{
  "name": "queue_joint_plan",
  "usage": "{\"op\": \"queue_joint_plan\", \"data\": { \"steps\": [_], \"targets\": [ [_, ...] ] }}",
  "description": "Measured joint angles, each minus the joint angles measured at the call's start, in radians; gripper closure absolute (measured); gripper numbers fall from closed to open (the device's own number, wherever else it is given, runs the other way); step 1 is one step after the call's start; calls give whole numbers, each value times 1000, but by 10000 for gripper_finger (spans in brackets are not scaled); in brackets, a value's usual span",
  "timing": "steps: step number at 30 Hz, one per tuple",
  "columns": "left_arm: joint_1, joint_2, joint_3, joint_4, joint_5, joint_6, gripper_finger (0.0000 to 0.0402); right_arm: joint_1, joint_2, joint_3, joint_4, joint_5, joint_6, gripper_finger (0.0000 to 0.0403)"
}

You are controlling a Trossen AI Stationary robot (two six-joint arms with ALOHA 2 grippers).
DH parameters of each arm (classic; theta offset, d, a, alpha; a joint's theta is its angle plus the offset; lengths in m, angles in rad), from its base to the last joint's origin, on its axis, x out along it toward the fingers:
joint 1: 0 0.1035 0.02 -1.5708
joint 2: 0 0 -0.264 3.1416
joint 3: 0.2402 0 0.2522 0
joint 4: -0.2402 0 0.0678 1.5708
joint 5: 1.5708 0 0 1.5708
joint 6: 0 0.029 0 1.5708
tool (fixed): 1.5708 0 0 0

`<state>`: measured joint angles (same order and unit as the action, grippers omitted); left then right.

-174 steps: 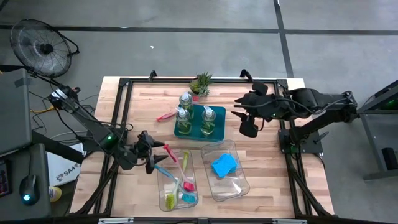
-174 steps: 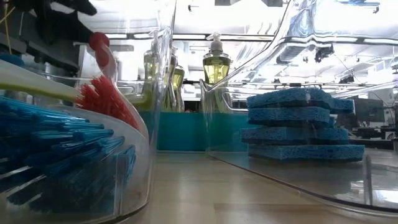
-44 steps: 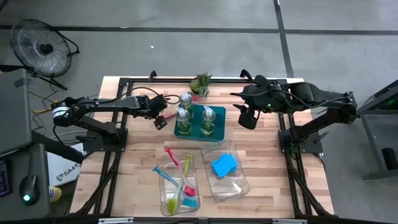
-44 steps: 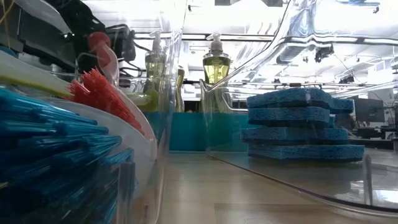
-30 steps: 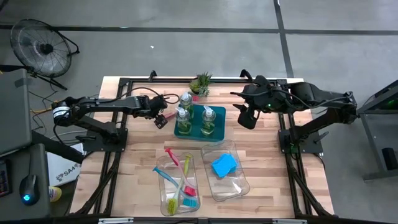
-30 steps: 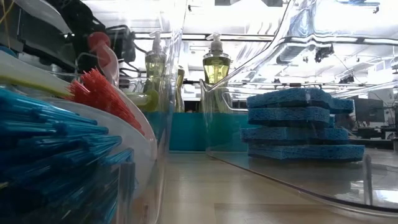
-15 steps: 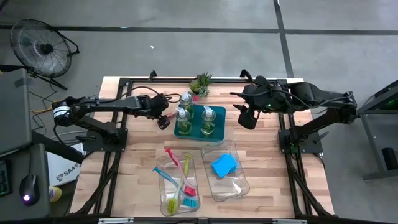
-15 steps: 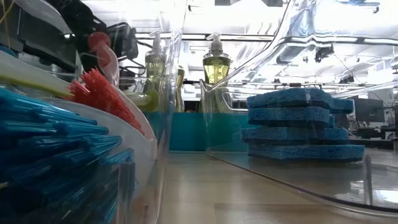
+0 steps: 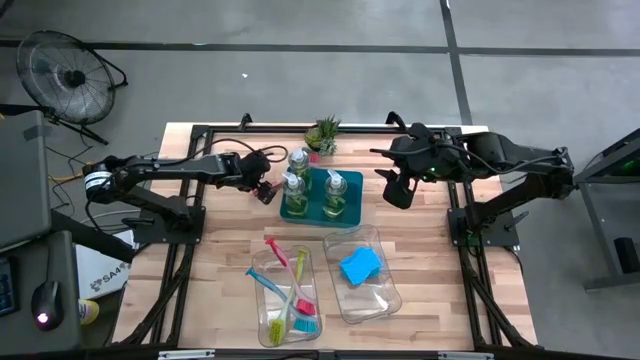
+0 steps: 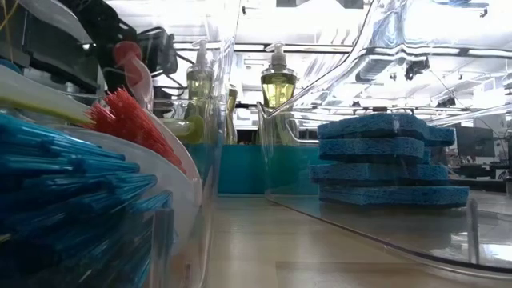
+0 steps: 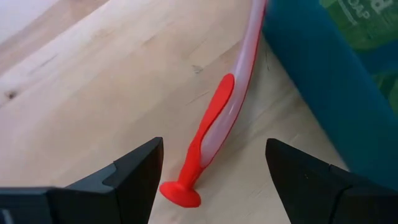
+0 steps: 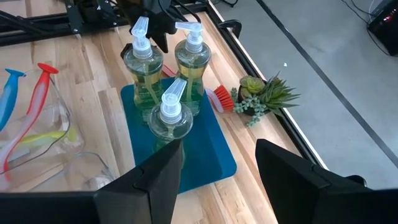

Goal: Pick & Place Kitchen Sink Supplies
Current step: Put the red dish brush into the left transparent bin

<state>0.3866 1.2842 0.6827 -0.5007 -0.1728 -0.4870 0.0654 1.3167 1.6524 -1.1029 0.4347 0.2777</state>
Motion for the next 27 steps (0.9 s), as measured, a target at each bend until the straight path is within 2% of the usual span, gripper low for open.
{"op": "queue_joint_plan", "data": {
  "steps": [9,18,23,27],
  "targets": [
    [0,10,-22,-19,-31,-127,124,0,0,0,0,-5,9,203],
    [0,10,-136,153,12,-239,124,0,0,0,0,-23,11,203],
    [0,10,-133,163,5,-216,124,0,0,0,0,-23,11,203],
    [0,10,-133,161,-22,-120,124,0,0,0,0,-21,11,203]
  ]
}}
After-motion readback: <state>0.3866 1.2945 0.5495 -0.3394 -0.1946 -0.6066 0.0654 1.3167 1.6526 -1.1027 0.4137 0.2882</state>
